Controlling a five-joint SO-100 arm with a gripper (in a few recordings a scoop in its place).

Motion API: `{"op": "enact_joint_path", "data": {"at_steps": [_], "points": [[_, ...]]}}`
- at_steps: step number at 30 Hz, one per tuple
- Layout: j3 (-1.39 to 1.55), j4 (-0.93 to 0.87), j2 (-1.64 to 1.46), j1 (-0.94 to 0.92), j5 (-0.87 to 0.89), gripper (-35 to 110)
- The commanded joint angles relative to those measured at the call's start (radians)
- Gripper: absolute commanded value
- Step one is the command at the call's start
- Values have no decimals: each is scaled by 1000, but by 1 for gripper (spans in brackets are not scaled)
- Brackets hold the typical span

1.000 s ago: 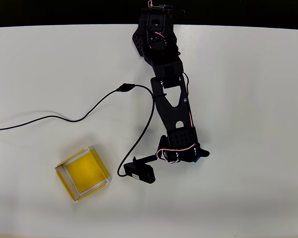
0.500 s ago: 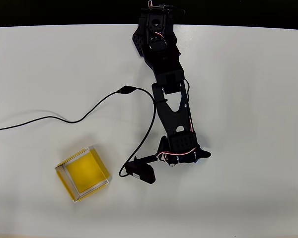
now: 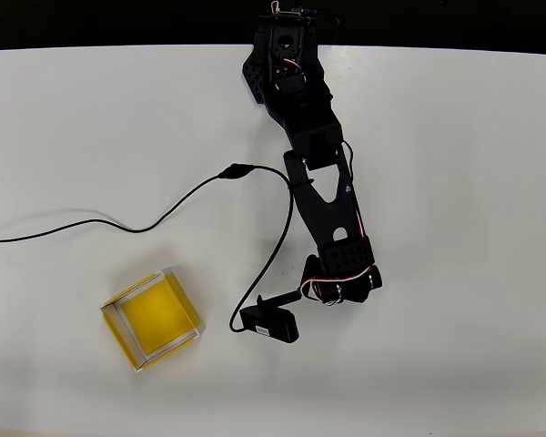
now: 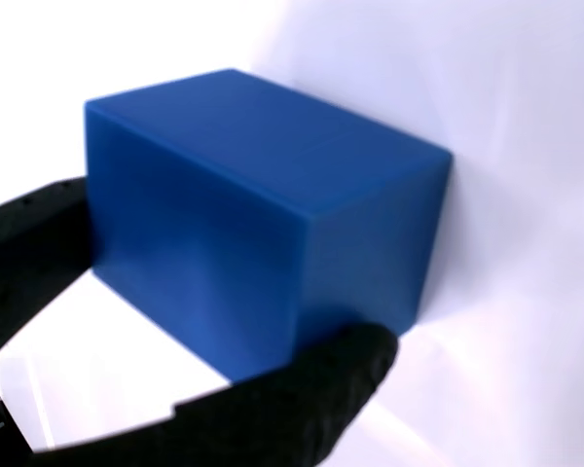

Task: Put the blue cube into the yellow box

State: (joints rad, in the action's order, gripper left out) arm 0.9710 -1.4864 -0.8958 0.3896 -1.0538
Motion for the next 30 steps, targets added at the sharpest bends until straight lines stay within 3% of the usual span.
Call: {"op": "enact_joint_path", "data": {"at_steps": [1, 12, 21, 30], "points": [[-43, -21, -63, 14, -6, 8], [-87, -83, -78, 12, -6, 0], [-420, -322, -46, -12, -6, 0], [-278, -322, -282, -23, 3, 0]]}}
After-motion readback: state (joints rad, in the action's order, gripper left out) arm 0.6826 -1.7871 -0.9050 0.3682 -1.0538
